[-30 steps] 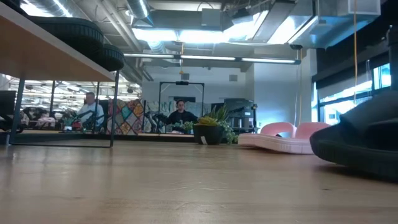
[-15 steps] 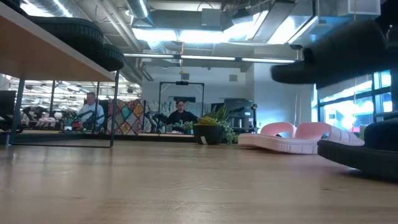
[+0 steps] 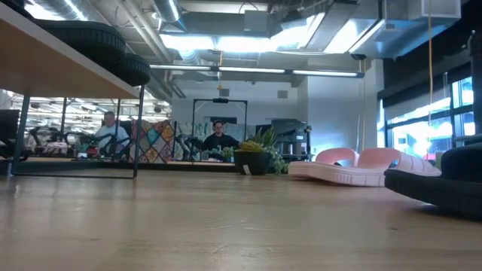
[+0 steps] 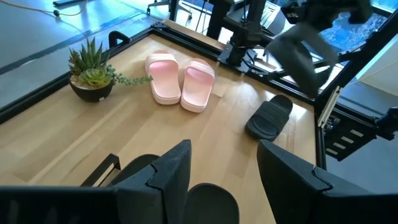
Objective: Pick and place slides into the shelf
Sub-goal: Put the black slipper on the shelf
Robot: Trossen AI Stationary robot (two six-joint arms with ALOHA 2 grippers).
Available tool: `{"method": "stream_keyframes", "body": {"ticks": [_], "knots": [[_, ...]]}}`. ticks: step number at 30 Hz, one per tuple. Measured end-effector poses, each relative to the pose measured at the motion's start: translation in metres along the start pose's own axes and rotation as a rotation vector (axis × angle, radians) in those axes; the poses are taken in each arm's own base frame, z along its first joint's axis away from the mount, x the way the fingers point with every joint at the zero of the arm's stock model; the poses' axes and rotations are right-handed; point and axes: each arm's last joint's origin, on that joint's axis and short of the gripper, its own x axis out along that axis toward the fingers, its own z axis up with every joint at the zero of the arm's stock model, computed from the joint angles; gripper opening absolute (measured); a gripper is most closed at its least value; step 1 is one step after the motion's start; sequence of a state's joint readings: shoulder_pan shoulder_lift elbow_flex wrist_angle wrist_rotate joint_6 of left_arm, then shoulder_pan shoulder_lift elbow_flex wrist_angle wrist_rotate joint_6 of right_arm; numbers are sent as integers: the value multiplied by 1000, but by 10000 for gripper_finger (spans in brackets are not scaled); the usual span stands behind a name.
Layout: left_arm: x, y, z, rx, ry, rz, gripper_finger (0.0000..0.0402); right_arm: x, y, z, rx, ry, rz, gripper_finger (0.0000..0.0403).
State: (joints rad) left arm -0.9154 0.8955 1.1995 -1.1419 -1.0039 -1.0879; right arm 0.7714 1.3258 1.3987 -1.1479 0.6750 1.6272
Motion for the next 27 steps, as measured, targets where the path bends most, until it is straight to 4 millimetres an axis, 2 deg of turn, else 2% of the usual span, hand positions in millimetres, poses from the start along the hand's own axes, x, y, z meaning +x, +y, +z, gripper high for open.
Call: {"method": "stream_keyframes", "body": {"ticks": [7, 11, 19, 24, 27], "knots": [[0, 0, -1, 0, 26, -14, 175, 25, 39, 41, -83, -94, 269, 6], [0, 0, -1, 1, 46, -25, 175, 49, 55, 56, -130, -79, 372, 6], [-5, 4, -2, 35, 181, -117, 175, 117, 75, 67, -152, 20, 494, 6], [-12, 16, 0, 29, 262, -170, 175, 152, 86, 66, -142, 76, 561, 6], [-17, 27, 3, 15, 259, -184, 175, 170, 101, 66, -153, 119, 582, 6]]}}
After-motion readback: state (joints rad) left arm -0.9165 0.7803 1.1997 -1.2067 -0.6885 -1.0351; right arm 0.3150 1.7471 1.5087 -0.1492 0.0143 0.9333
